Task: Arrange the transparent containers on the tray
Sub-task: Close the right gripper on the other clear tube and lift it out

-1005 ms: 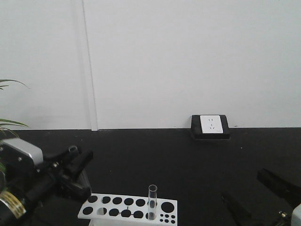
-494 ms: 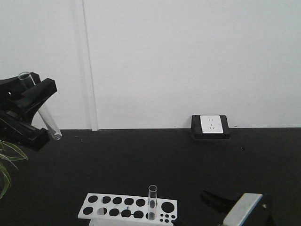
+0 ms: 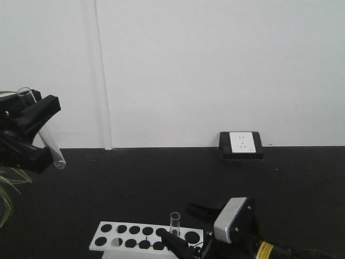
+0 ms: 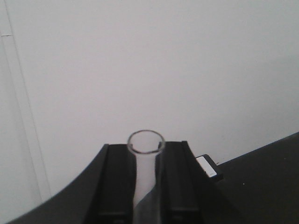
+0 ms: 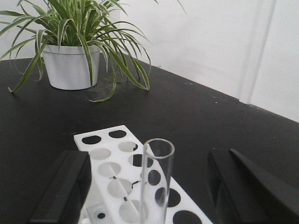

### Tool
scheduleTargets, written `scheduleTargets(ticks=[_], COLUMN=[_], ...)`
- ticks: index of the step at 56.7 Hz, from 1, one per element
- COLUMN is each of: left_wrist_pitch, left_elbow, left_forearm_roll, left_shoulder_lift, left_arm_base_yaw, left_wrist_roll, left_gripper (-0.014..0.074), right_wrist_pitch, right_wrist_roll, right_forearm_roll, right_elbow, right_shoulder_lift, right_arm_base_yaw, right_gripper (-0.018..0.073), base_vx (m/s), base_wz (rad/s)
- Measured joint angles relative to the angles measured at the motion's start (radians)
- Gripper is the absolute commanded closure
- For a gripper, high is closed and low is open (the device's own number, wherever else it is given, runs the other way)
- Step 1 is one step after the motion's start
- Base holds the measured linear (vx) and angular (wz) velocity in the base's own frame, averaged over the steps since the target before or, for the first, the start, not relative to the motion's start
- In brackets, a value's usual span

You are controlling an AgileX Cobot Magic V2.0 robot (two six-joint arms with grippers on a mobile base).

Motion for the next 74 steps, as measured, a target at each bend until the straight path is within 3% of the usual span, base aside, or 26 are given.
scheduleTargets(ticks=[9,14,21,32,44,56,66,74], left_wrist_pitch=[0.001,0.009,0.024,0.055,0.063,0.125,0.219,0.334], left_elbow=[0.000,0.000,0.000,0.000,0.000,0.000,0.000,0.000], left_forearm_roll=[0.000,0.000,0.000,0.000,0.000,-0.006,-0.035,-0.050], left_shoulder_lift=[0.000,0.000,0.000,0.000,0.000,0.000,0.000,0.000], left_arm_base_yaw=[0.000,0.000,0.000,0.000,0.000,0.000,-0.006,-0.050], left_wrist_roll=[0.000,0.000,0.000,0.000,0.000,0.000,-0.001,-0.005], left_gripper=[0.0603,0.0603,0.0603,0.0603,0.0603,0.0603,0.0603,0.0603], right_wrist_pitch=[-0.023,-0.044,-0.058,-0.078,-0.028,0.100,0.312,0.553], right_wrist_roll=[0.037,0.047,0.065,0.070,0.121,0.214,0.344,0.436], right_forearm_roll=[-0.021,-0.023,-0.031,-0.036,-0.043,-0.043,-0.045,-0.082], right_elbow=[-0.076,-0.106,-0.123,-0.124,-0.124,-0.124,-0.124,-0.122], right_shoulder_lift=[0.085,0.127,0.155,0.155,0.096,-0.125,-0.381,-0.588], right_arm_base_yaw=[0.000,0.000,0.000,0.000,0.000,0.000,0.000,0.000], right_gripper=[0.0020,0.0074,0.0232,0.0575,0.0572,0.0572,0.0572,0.0572], base_vx=[0.00,0.00,0.00,0.00,0.00,0.00,0.00,0.00], base_wz=[0.00,0.00,0.00,0.00,0.00,0.00,0.00,0.00])
